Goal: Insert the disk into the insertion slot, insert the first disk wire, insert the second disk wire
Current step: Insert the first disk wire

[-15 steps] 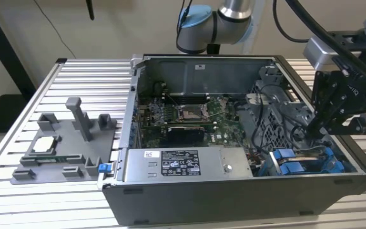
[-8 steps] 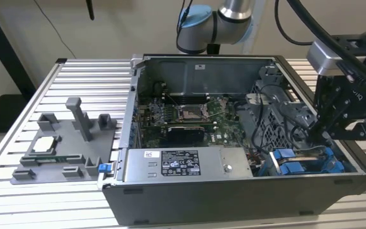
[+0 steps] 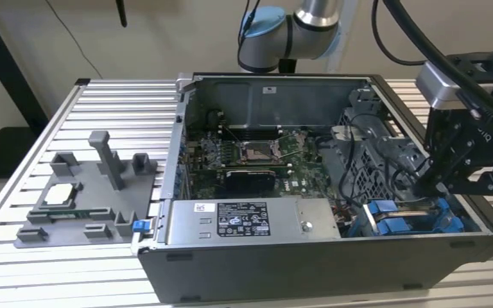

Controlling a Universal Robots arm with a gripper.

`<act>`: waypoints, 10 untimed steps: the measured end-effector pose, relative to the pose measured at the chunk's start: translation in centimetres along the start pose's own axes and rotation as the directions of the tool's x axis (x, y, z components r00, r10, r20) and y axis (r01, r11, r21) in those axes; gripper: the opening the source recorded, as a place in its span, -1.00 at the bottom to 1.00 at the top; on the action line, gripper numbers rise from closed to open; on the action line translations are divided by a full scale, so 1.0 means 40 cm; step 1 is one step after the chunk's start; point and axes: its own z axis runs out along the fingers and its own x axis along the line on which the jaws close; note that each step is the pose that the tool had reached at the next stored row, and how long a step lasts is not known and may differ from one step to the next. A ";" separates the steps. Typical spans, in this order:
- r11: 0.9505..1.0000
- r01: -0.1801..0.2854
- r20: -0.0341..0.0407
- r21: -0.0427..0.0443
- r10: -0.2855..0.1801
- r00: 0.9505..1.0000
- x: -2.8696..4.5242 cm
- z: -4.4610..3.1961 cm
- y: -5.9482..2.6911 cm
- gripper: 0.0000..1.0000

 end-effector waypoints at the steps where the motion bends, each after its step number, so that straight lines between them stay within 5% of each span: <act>1: 1.000 0.000 0.000 0.000 0.000 1.000 0.001 0.001 -0.002 -1.00; 10: 1.000 0.000 0.000 0.000 0.000 1.000 0.002 0.006 -0.016 -1.00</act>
